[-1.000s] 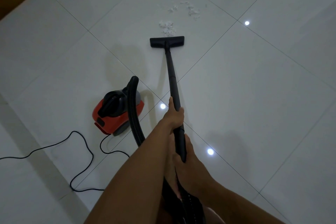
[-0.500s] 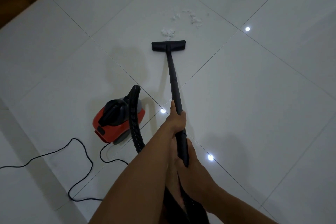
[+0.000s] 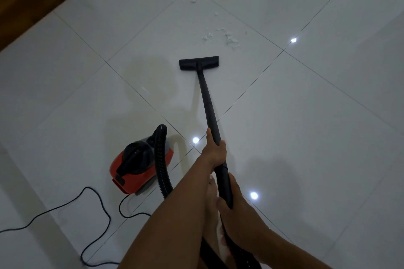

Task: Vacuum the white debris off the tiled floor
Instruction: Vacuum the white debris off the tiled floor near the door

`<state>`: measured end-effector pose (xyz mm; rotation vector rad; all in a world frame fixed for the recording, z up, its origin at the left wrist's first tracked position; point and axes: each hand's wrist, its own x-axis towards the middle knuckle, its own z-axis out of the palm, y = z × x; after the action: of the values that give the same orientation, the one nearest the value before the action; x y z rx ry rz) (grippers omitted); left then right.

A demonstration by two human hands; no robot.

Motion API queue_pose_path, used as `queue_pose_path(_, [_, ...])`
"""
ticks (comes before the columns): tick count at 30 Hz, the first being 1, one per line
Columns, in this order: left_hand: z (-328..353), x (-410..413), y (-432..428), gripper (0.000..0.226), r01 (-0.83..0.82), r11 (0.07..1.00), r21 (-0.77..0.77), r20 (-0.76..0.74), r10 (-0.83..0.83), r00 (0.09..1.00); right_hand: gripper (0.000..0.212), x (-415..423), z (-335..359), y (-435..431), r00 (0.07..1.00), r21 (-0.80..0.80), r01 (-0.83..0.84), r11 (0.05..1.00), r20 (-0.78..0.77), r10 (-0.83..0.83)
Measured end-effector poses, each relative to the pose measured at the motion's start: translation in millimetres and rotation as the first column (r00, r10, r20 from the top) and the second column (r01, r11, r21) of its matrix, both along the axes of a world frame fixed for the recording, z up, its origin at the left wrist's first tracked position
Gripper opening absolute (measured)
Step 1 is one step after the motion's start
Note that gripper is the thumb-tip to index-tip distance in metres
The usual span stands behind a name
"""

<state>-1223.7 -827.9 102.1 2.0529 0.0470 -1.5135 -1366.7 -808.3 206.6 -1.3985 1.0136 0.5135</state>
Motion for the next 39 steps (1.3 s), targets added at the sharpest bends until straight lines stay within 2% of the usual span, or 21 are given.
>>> queue_pose_path(12, [8,53,-39,0.068,-0.018,0.999,-0.033,-0.005,0.018,1.000,0.068,53,-4,-40,0.999,-0.021,-0.012,1.000,-0.047,0.011])
queue_pose_path(28, [18,99,-93,0.067,-0.049,0.998,-0.029,0.008,0.049,0.999,0.072,104,8,-106,0.981,0.019,-0.162,0.987,-0.108,0.163])
queue_pose_path(34, [17,101,-117,0.067,-0.082,0.996,-0.020,0.015,0.082,0.996,0.076,106,2,-134,0.981,0.053,-0.115,0.992,-0.153,0.122])
queue_pose_path(36, [17,103,-129,0.066,-0.098,0.995,-0.014,0.012,0.098,0.995,0.079,108,3,-143,0.974,0.027,-0.133,0.991,-0.182,0.136])
queue_pose_path(39, [18,104,-149,0.067,-0.122,0.993,-0.002,0.019,0.122,0.992,0.084,97,-31,-161,0.944,-0.129,-0.248,0.960,-0.254,0.210])
